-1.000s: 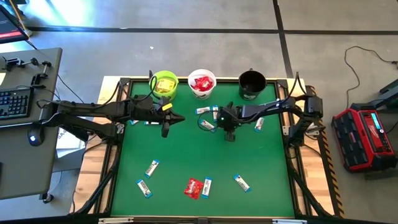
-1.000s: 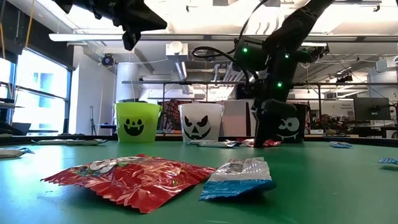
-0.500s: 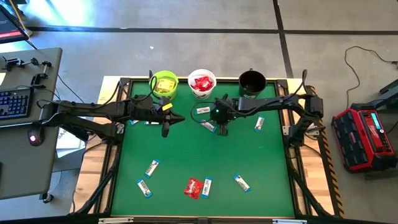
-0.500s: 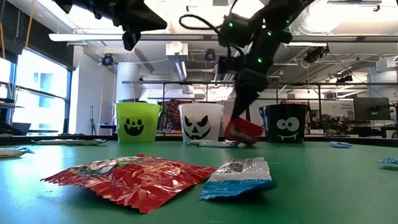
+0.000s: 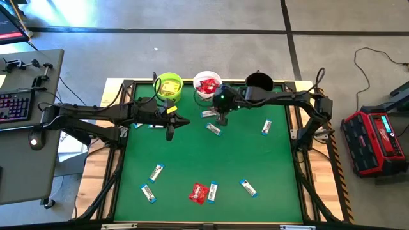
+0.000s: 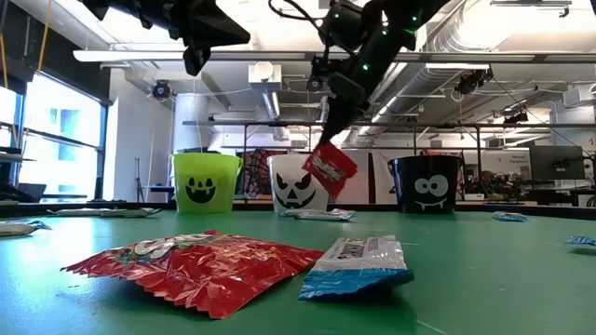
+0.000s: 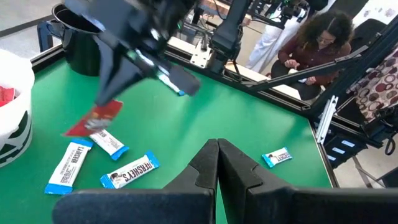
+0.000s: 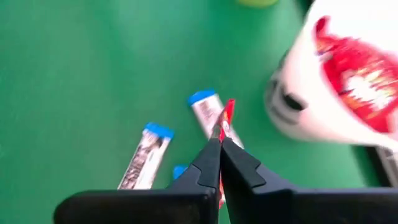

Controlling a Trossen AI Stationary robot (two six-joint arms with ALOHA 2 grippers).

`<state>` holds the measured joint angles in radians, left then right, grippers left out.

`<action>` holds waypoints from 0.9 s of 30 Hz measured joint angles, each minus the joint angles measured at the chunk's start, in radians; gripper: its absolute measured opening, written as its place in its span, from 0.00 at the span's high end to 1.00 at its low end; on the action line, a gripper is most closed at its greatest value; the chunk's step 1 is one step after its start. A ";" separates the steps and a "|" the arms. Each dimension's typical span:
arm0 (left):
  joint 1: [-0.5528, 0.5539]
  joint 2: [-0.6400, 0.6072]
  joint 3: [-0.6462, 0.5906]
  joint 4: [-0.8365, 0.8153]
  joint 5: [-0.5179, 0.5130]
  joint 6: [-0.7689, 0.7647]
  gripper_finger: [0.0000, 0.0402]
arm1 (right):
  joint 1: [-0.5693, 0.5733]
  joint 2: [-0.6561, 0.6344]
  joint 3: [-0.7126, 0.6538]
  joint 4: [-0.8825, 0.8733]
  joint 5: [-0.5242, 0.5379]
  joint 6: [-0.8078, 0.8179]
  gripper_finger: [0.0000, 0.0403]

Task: Sort candy by brand, put in halloween buckets
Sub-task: Put the red candy into the white bucket

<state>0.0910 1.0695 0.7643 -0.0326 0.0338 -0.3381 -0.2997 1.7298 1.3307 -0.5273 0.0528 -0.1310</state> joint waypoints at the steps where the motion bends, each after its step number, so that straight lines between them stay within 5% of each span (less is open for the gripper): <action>1: 0.000 0.000 0.000 0.000 0.000 0.000 1.00 | -0.007 0.000 0.013 0.001 0.000 0.000 1.00; 12: 0.000 0.000 0.000 0.000 0.000 0.000 1.00 | -0.094 -0.002 0.161 0.063 0.000 0.007 1.00; 27: 0.000 0.000 -0.001 0.000 0.000 0.000 1.00 | -0.194 0.080 0.169 0.261 0.051 0.018 1.00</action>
<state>0.0906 1.0695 0.7635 -0.0322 0.0334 -0.3378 -0.4934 1.8100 1.5002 -0.2661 0.1038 -0.1134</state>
